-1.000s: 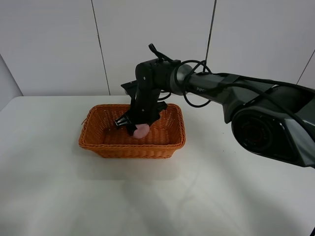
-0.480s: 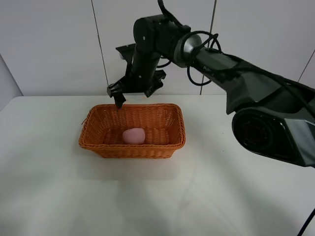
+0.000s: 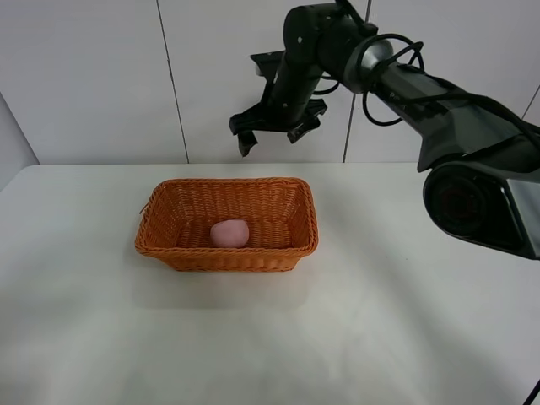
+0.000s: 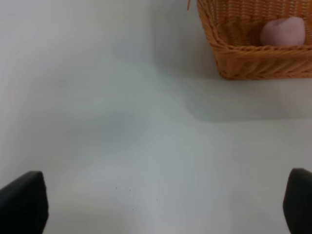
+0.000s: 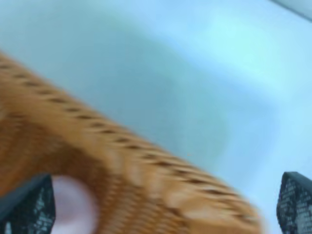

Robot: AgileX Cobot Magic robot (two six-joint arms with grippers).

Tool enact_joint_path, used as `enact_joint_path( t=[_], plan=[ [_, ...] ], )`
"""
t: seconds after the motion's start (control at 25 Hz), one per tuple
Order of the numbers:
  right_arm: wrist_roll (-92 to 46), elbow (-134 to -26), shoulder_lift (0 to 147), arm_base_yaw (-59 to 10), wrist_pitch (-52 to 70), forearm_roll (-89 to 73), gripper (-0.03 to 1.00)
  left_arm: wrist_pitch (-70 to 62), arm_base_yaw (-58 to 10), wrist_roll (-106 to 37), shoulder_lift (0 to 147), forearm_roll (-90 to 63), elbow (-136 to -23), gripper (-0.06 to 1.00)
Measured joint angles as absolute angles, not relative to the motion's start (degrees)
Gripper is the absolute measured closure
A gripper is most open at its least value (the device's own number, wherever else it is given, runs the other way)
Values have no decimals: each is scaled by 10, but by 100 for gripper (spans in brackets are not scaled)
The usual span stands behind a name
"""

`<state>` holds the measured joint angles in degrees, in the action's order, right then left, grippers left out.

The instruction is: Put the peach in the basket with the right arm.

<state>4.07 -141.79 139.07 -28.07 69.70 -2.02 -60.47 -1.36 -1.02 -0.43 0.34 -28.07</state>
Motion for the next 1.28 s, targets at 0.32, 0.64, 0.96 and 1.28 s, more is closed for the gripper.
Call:
enact_joint_path(
  t=[0.32,0.64,0.96,1.28],
  plan=[
    [41,-1418,1391,-136,697,-6,27,-605,-14,-10,-4,3,-281,-5],
    [41,-1418,1391,-25,697,0,27,-605,-14,-10,-4,3,-281,-5],
    [41,-1418,1391,-10,698,-8,27,-605,-14,-10,-4,3,-281,-5],
    [29,-1361,1354,-10,697,-19,27,-605,-14,-10,-4,3,-281,-5]
  ],
)
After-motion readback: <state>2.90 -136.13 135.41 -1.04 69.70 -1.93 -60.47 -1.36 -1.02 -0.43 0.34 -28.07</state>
